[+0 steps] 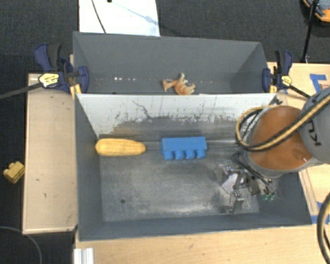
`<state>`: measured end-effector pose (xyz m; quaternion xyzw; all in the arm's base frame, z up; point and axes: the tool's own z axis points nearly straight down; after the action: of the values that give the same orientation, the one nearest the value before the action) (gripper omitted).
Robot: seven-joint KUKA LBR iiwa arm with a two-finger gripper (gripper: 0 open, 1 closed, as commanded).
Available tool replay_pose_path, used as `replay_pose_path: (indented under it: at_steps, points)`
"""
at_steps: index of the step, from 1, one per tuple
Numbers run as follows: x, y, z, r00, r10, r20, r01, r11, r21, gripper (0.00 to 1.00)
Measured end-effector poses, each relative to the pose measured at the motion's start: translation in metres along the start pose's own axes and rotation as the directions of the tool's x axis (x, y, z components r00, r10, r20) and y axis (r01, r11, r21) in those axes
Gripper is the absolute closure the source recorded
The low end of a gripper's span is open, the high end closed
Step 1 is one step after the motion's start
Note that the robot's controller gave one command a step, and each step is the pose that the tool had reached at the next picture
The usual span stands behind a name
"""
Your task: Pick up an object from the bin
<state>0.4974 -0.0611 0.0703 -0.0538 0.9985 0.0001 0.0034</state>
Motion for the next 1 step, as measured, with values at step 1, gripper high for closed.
replay_pose_path:
  at_steps: [1]
  points:
    - [-0.0385, -0.0097, -0.0118, 0.998, -0.068, -0.007, 0.068, 0.998, -0.001, 0.00]
